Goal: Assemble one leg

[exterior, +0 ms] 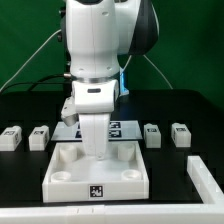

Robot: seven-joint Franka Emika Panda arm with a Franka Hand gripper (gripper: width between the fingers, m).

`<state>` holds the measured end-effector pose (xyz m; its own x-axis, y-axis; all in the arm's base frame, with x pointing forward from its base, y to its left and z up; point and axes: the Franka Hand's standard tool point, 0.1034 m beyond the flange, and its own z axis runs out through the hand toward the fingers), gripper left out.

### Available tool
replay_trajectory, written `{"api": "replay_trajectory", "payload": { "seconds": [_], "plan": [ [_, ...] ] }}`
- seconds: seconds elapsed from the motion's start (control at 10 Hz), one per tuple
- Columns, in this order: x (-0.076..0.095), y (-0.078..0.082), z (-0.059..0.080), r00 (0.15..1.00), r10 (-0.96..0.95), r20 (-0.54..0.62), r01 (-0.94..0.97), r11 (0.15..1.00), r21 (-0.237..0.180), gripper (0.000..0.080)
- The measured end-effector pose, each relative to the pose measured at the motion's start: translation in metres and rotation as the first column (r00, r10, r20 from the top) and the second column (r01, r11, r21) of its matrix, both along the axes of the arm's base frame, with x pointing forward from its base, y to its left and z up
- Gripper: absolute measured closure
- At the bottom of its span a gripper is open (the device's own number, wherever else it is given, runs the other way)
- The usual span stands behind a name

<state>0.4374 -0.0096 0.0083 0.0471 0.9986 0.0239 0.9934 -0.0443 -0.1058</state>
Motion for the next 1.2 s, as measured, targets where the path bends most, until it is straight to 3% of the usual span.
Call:
{"api": "replay_trajectory", "payload": {
  "seconds": [0.1,0.2,0.3,1.0,1.1,1.2],
  "plan": [
    [0.000,0.000,0.000,1.000,0.000,0.000,0.000,1.000,0.000,0.0529],
    [0.000,0.000,0.000,1.000,0.000,0.000,0.000,1.000,0.000,0.0667],
    [0.003,0.000,0.001,1.000,0.000,0.011,0.000,1.000,0.000,0.0732],
    [0.004,0.000,0.002,1.000,-0.001,0.017,0.001,1.000,0.000,0.0732],
    [0.006,0.003,0.002,1.000,-0.001,0.020,0.001,1.000,0.000,0.0732],
    [0.018,0.016,0.004,0.999,0.019,0.036,-0.019,1.000,0.009,0.0732]
  ]
}}
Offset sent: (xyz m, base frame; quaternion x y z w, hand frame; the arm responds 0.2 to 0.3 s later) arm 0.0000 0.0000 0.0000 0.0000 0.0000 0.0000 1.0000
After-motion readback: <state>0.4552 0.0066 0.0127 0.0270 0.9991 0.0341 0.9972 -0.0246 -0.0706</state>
